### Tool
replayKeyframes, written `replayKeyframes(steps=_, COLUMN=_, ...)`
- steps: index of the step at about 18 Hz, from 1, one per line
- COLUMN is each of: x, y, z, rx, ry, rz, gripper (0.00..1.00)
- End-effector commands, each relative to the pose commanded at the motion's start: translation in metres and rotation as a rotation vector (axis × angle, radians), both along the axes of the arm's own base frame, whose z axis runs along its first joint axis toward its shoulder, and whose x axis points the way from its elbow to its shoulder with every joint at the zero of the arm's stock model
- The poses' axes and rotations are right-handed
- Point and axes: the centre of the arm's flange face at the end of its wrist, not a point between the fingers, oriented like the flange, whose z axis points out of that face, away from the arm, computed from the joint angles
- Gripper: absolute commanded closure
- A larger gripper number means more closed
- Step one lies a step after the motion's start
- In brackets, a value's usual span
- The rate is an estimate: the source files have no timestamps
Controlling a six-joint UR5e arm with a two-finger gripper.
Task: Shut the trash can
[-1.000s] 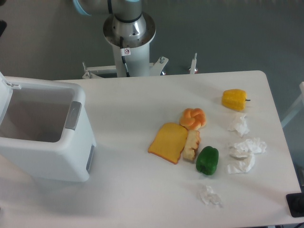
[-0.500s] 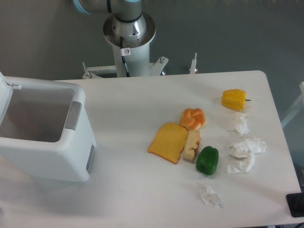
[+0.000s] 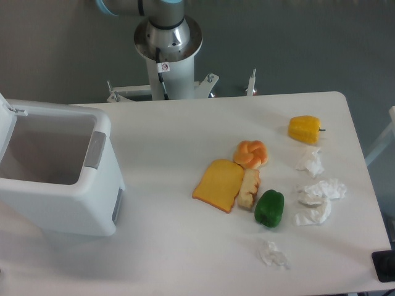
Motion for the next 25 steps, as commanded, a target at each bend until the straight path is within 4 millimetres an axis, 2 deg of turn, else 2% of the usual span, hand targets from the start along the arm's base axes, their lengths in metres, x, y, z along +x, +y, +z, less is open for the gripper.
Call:
replayKeyframes(steps=7, x=0.018, y=0.0, z=-0.011, rx=-0.029, ry=-0.017, rz=-0.026, gripper=0.0)
replayKeyframes(steps=15, x=0.03, y=0.007, z=-0.024, rx=-0.056, ry=-0.026, rz=-0.048, gripper=0.0)
replayKeyframes(steps=25, x=0.028, y=0.016, z=-0.044, rx=-0.098, ry=-0.035, rz=-0.042, gripper=0.0)
